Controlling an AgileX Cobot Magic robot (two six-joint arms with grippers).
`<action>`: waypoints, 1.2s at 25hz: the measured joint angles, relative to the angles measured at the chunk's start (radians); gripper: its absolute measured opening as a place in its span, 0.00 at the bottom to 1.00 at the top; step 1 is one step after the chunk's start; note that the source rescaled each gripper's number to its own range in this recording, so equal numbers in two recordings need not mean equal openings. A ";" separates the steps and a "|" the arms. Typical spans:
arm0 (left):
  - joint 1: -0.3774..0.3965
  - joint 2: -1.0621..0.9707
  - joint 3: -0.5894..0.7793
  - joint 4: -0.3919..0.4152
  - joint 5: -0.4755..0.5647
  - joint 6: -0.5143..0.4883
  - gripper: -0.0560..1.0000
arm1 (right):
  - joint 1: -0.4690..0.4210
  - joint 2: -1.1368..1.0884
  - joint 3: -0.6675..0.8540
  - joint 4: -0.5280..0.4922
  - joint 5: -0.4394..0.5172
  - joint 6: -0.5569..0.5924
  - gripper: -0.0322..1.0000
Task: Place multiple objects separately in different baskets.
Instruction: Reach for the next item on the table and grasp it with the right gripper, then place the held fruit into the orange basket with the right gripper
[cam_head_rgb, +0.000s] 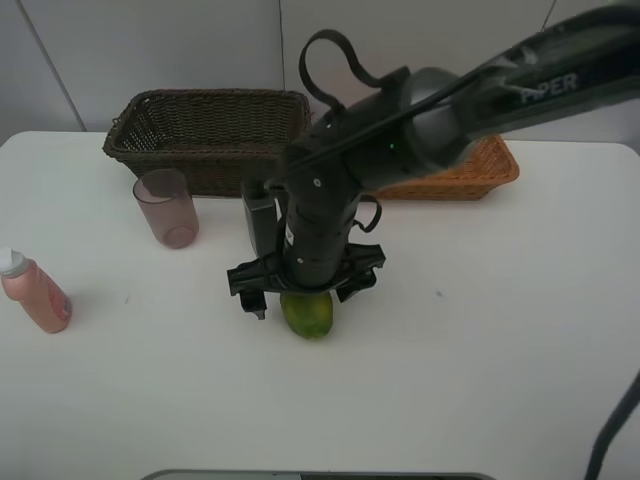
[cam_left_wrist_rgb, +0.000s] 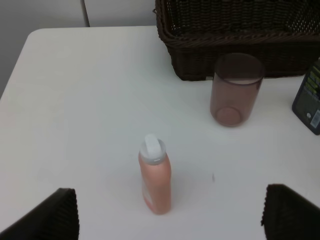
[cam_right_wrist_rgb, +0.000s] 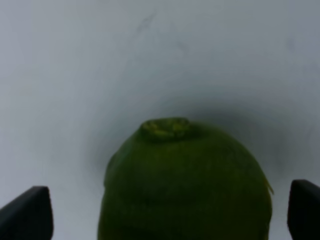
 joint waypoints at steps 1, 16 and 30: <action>0.000 0.000 0.000 0.000 0.000 0.000 0.94 | 0.000 0.007 0.000 0.000 -0.001 0.000 0.96; 0.000 0.000 0.000 0.000 0.000 0.000 0.94 | 0.000 0.013 0.000 0.005 -0.009 0.002 0.35; 0.000 0.000 0.000 0.001 0.000 0.000 0.94 | 0.000 0.013 0.000 0.006 0.021 -0.001 0.09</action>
